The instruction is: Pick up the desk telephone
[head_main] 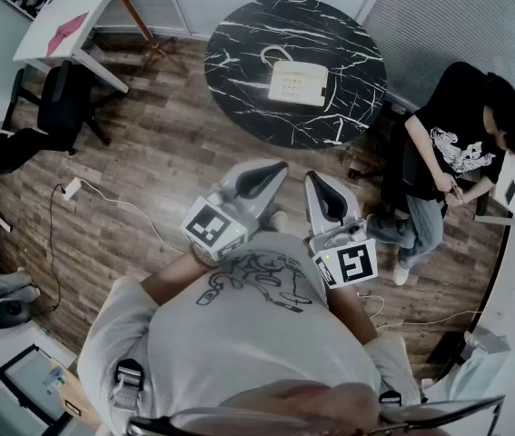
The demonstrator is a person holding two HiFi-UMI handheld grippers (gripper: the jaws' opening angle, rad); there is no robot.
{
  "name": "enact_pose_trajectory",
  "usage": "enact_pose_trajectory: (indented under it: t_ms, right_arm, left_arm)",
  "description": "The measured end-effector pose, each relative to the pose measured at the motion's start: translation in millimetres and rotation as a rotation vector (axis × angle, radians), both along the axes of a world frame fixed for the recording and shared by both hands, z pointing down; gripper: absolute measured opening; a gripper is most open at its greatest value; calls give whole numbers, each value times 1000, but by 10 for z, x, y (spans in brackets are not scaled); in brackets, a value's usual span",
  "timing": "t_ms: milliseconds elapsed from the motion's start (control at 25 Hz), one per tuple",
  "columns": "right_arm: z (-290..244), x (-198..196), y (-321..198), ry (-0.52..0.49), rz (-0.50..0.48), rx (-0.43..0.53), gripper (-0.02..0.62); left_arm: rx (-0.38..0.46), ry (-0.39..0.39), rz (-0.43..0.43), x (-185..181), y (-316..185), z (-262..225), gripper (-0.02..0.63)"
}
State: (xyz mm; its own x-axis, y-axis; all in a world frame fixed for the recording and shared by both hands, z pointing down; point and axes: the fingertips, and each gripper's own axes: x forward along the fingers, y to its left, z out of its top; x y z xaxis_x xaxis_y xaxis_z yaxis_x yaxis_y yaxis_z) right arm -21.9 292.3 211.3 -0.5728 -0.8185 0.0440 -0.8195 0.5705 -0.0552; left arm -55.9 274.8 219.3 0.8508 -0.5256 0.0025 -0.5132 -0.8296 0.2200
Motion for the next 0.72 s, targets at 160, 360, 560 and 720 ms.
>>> enact_pose_trajectory:
  t_ms: [160, 360, 560, 720]
  right_arm:
    - [39, 8, -26, 6, -2, -6, 6]
    - [44, 15, -29, 7, -9, -8, 6]
    - [34, 54, -32, -8, -17, -3, 6]
    - [27, 85, -34, -10, -26, 1, 6]
  left_arm:
    - [-2, 5, 0, 11, -30, 23, 2]
    - [-6, 0, -4, 21, -23, 27, 2]
    - [-7, 0, -13, 56, -28, 30, 2]
    - [-7, -2, -18, 99, -27, 36, 2]
